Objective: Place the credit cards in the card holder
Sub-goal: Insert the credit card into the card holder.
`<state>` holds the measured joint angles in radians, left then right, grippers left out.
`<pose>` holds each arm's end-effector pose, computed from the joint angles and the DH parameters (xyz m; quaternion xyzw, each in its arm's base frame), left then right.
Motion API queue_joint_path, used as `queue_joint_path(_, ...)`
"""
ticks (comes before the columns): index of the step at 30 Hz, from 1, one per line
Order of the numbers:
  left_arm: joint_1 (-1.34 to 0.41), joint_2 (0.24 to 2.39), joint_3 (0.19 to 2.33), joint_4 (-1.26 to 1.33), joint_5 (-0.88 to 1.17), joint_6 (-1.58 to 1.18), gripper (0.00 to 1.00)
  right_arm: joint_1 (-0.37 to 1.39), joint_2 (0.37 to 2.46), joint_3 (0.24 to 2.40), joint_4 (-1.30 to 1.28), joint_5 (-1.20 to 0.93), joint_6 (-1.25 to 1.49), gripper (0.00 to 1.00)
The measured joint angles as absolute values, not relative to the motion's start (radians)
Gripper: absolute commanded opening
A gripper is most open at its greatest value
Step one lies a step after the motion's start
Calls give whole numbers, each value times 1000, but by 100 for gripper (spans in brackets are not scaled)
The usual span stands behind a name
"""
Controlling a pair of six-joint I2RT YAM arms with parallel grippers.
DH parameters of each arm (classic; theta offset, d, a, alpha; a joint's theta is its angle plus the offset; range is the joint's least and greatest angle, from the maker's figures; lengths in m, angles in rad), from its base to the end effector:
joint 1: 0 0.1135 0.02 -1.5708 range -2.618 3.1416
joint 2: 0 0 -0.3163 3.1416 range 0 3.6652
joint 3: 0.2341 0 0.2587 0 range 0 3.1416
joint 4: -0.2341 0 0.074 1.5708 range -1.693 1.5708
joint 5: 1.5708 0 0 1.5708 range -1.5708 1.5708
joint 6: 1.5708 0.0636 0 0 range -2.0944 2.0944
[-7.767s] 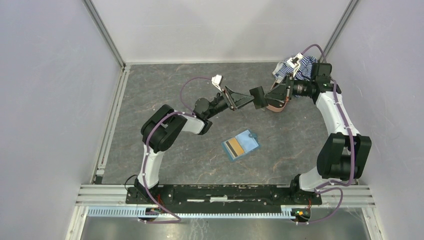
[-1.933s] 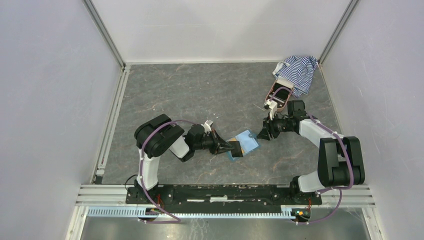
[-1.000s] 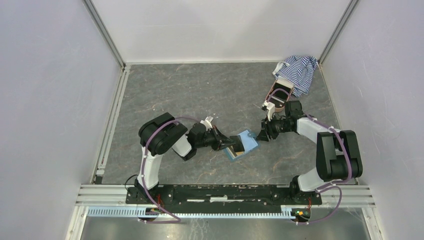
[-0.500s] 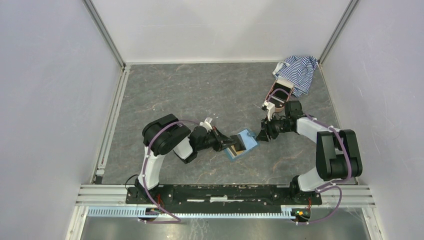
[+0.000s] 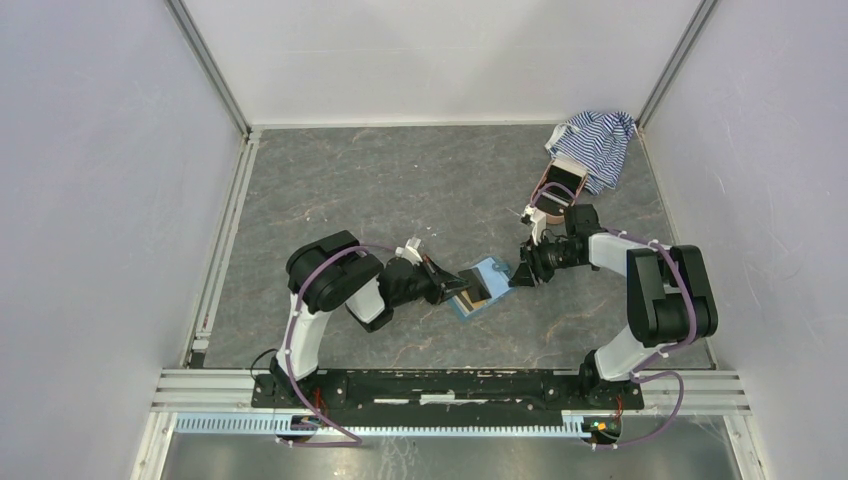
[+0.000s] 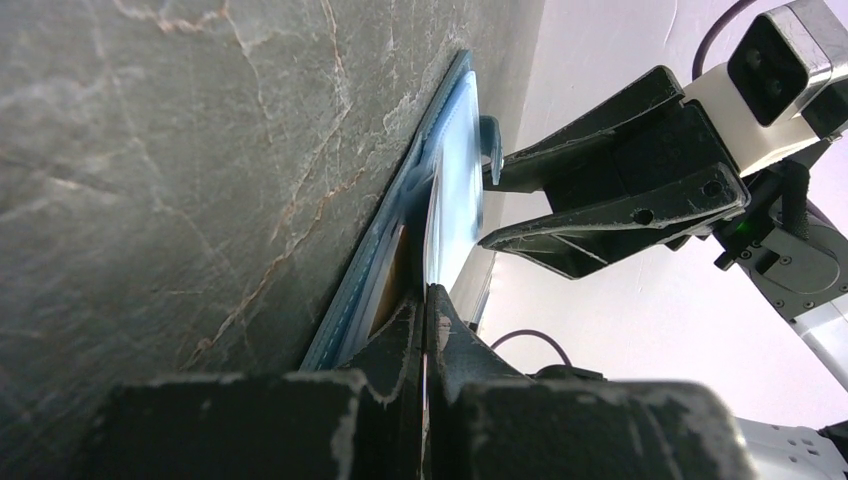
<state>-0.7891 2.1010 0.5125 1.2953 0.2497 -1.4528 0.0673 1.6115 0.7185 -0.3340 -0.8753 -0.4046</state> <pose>0.2462 -0.2704 0.0945 -0.1893 0.7773 -0.5762 0.1672 0.2722 0.0673 0.1631 -0.2791 0.8507 0.3856 0.2228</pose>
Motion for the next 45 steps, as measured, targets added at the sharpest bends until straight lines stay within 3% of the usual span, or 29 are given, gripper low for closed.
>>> queue_joint_path(9,-811,2101,515,1297,212,-1453,2,70,1616,719,-324,-881,-388,45)
queue_joint_path(15,-831,2101,518,1298,173,-1453,2,70,1628,719,-316,-885,-382,36)
queue_joint_path(24,-857,2101,518,1307,123,-1454,2,70,1631,719,-311,-885,-382,35)
queue_joint_path(29,-867,2101,518,1308,106,-1457,11,70,1632,719,-311,-885,-382,35)
queue_joint_path(33,-867,2101,525,1307,108,-1475,30,70,1632,719,-311,-885,-382,35)
queue_joint_path(45,-876,2055,579,1157,110,-1479,32,70,1632,719,-311,-886,-382,36)
